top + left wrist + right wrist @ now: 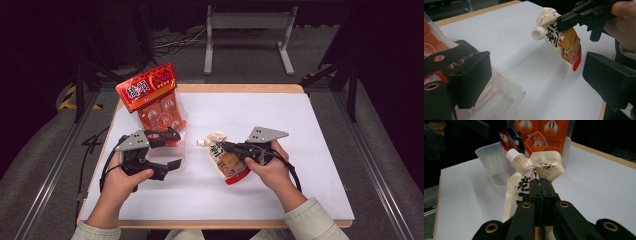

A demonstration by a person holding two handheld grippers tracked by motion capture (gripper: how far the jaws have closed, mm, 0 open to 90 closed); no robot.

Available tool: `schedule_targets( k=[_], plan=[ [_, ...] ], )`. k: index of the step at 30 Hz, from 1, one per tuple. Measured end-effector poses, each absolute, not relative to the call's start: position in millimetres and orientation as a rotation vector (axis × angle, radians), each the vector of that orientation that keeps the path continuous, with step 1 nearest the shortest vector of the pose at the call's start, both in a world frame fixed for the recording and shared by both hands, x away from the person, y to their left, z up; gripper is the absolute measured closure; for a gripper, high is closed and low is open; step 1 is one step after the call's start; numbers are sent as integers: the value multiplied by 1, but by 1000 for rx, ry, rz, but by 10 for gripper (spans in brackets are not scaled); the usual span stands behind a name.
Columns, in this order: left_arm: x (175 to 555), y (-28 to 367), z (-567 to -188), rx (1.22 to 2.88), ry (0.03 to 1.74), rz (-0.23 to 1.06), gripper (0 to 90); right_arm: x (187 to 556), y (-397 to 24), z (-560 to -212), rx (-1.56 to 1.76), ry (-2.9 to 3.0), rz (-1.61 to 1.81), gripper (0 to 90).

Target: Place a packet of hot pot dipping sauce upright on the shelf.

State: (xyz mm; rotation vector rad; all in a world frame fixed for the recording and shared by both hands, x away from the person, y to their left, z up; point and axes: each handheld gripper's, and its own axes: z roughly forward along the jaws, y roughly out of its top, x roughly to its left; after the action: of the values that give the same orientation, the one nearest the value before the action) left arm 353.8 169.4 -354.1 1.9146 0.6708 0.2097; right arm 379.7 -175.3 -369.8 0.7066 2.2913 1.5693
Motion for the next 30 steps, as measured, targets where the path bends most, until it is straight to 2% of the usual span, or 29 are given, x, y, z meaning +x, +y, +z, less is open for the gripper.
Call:
schedule_targets(
  k=[11, 23, 28, 30],
  plan=[
    [354, 156, -359, 1855, 665, 172, 64, 368, -167, -358, 603, 2283, 1657, 897],
    [349, 139, -361, 1836, 609, 131, 129, 356, -155, -355, 531, 2289, 1729, 897],
    [348, 133, -363, 1853, 580, 86, 203, 353, -151, -354, 509, 2284, 1743, 897],
    [348, 130, -364, 1847, 573, 50, 273, 351, -149, -354, 496, 2282, 1754, 897]
  ],
)
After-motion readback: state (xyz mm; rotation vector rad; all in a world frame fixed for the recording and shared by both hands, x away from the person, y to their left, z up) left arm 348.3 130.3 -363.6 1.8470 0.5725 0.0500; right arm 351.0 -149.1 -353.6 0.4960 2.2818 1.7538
